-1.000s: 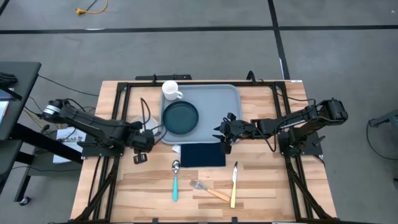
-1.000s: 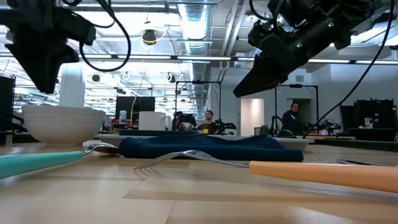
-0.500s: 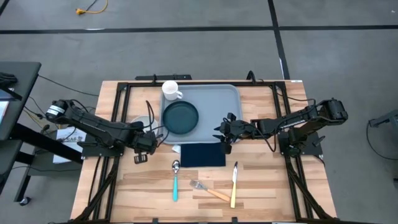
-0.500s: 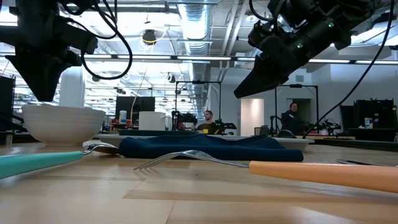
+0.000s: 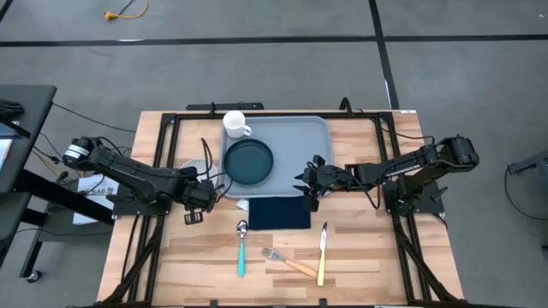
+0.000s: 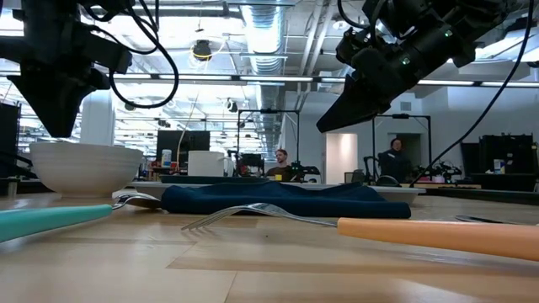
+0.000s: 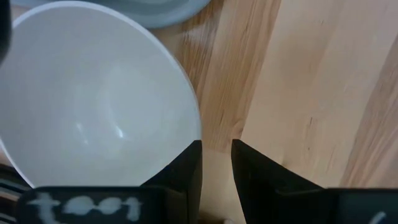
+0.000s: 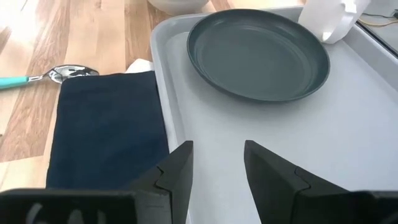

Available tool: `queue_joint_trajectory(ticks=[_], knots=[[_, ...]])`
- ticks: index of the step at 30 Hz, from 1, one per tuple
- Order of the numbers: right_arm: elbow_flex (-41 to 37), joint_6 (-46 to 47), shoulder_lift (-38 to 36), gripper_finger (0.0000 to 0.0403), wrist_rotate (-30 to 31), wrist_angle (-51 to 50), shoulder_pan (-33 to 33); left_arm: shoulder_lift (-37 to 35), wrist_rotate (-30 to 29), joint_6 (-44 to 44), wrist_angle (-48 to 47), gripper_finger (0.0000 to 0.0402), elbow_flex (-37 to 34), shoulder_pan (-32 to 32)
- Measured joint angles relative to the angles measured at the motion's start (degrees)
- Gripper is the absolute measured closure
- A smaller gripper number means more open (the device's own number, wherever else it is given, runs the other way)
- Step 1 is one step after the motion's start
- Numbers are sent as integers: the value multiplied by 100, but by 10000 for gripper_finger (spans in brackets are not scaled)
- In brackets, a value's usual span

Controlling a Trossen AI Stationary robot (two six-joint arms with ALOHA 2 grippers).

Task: Set up tray
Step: Put the white bowl on the black plate

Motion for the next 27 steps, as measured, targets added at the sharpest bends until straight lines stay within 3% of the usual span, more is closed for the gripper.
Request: queue_joint_trajectory(ticks=[27], knots=[[0, 0, 0, 269, 0, 2, 2, 4, -192, -129, 216, 326, -433, 0]])
